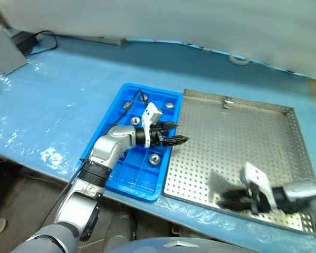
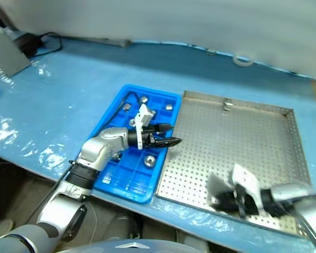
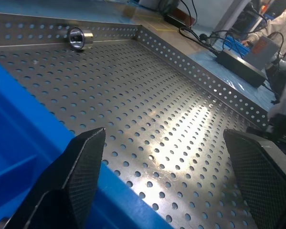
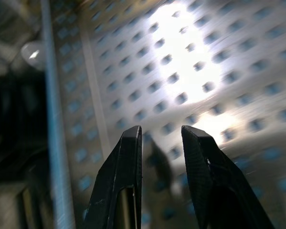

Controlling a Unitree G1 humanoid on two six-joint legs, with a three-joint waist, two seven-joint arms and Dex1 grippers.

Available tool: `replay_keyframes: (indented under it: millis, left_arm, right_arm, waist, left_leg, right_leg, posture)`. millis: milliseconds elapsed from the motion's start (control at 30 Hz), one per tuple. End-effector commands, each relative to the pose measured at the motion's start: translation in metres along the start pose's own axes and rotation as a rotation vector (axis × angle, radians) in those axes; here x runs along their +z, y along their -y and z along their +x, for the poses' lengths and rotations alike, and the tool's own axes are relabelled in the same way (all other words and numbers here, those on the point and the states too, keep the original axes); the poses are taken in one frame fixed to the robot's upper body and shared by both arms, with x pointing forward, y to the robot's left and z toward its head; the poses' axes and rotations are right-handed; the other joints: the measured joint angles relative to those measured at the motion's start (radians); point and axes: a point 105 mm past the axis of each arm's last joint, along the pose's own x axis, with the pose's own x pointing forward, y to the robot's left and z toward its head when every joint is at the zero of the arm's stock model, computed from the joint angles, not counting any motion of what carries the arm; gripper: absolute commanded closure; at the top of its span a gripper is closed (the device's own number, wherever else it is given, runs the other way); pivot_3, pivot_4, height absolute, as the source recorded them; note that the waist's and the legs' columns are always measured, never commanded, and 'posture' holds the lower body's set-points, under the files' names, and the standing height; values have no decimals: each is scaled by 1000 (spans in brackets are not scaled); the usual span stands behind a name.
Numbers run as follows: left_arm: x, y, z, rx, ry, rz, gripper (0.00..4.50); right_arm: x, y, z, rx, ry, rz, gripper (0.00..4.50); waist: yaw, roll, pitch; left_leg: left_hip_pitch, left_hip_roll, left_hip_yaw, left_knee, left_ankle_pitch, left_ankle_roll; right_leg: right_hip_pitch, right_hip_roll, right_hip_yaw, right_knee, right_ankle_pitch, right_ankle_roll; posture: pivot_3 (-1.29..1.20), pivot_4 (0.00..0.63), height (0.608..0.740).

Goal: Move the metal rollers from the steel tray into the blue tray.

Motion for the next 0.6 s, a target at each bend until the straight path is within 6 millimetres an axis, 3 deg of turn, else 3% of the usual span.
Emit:
replay_keyframes:
  millis: [33,100,133,167,233,333,600]
  left_arm:
    - [10,4,4,-27,25,30,327]
    - [11,4,5,-28,25,34,327]
    - [11,4,5,-29,25,35,327]
    - [11,5,5,-29,25,37,327]
    - [12,5,6,-28,28,41,327]
    - [15,4,5,-12,44,49,327]
    - [34,-24,-7,179,109,89,327]
  right_arm:
    - [55,62,-15,-207,147,-79,3170]
    - [95,92,-30,-314,255,-121,3170]
    - [109,81,-43,-357,307,-140,3170]
    - [119,57,-52,-369,354,-164,3170]
    - [133,26,-57,-404,388,-226,3170]
    - [150,23,-54,-473,460,-236,3170]
    - [195,73,-61,-898,699,-170,3170]
  waist:
    - [-22,2,0]
    - [-38,2,1]
    - [-42,2,1]
    - [-29,3,2]
    - [-1,3,2]
    - [2,3,1]
    - [12,3,2]
  left_leg:
    - [1,-1,1,1,0,0]
    - [3,-2,1,3,4,2]
    - [3,-2,1,3,8,2]
    - [2,-2,1,3,10,3]
    - [4,2,1,-5,18,4]
    - [4,7,1,-6,20,1]
    - [3,8,5,-7,27,-7]
  right_leg:
    - [1,-1,1,0,3,1]
    - [3,-2,1,0,8,-2]
    - [3,-2,1,0,11,-3]
    - [3,-2,1,0,13,-3]
    - [3,-1,-2,-2,13,-3]
    - [1,3,-2,2,13,-3]
    - [0,3,-2,0,18,-9]
  posture:
    - [-438,150,740]
    - [-431,150,740]
    - [-428,150,740]
    - [-425,150,740]
    - [-406,150,740]
    - [-365,150,740]
    - [-246,150,740]
